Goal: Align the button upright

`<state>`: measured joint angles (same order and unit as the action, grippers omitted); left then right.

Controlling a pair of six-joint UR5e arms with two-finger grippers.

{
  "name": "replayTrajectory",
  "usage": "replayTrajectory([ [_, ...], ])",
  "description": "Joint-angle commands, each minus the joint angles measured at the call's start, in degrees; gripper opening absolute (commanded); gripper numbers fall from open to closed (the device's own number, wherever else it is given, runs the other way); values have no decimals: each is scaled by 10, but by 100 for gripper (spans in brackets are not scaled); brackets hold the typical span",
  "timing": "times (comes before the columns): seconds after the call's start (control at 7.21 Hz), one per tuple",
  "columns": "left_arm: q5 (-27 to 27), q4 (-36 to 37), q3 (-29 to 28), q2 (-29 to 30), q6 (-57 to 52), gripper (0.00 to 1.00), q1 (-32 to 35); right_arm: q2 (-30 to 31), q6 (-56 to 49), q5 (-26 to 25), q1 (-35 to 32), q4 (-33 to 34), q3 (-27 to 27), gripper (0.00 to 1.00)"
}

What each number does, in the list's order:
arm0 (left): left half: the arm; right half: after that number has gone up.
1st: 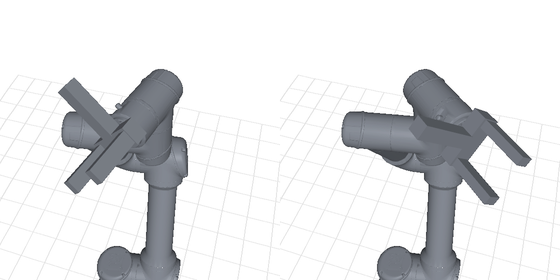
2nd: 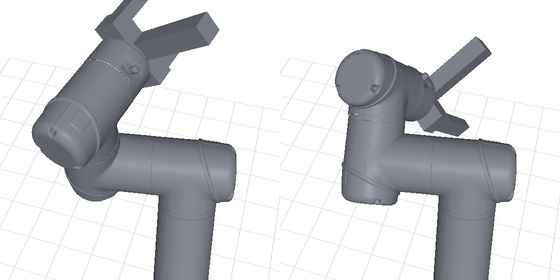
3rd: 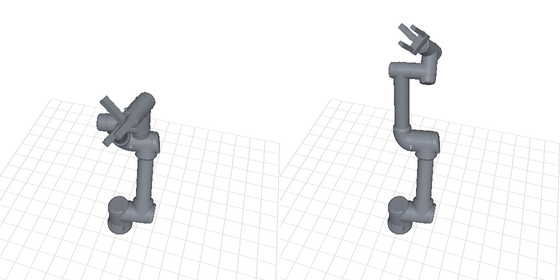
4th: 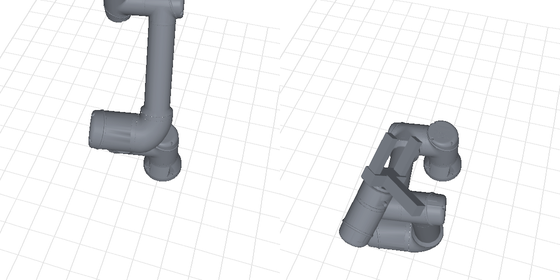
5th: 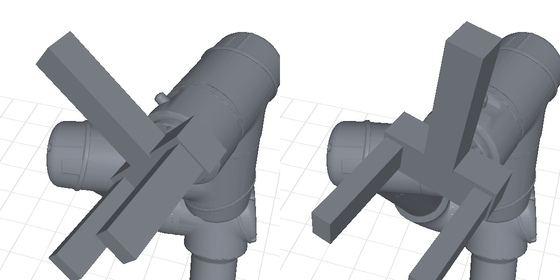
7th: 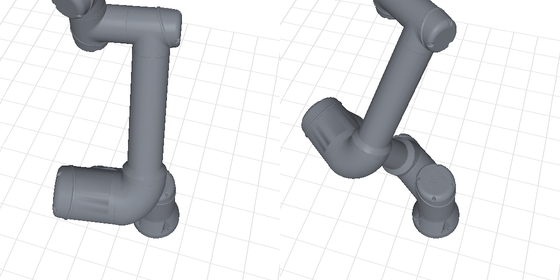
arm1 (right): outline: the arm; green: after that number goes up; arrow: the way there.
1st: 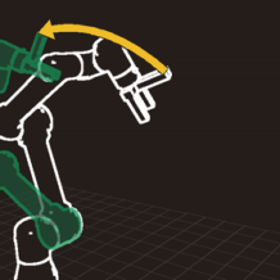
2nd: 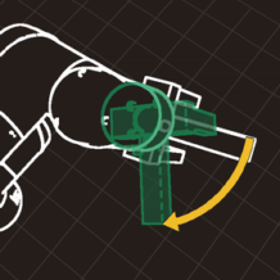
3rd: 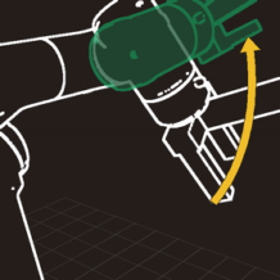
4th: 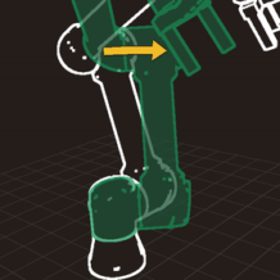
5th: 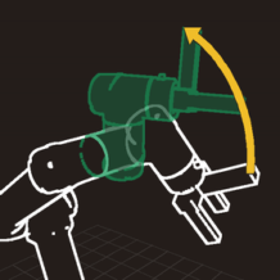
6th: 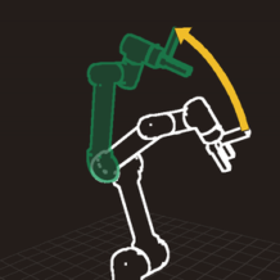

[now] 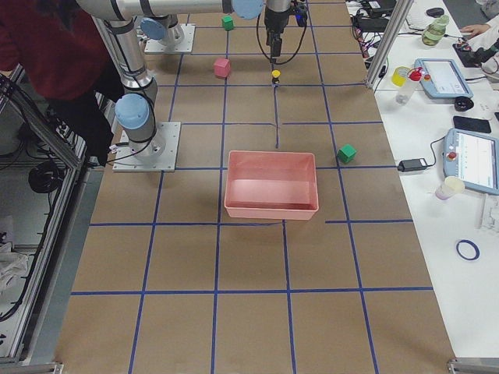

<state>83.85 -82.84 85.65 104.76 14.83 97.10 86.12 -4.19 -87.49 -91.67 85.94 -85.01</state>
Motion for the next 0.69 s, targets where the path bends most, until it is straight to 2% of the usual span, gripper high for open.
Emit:
replayTrajectory([
  [0.0, 51, -27, -3, -68, -45, 100, -1, 0, 0, 0, 1, 1, -6, 100],
  [0.14, 51, -36, -7, -90, -45, 100, -2, 0, 0, 0, 0, 1, -6, 100],
  [0.42, 55, -100, -68, -96, -45, 100, -7, 0, 0, 0, -1, 1, -6, 100],
  [0.55, 49, -109, -70, -108, -72, 100, -2, 0, 0, 0, 0, 1, -6, 100],
])
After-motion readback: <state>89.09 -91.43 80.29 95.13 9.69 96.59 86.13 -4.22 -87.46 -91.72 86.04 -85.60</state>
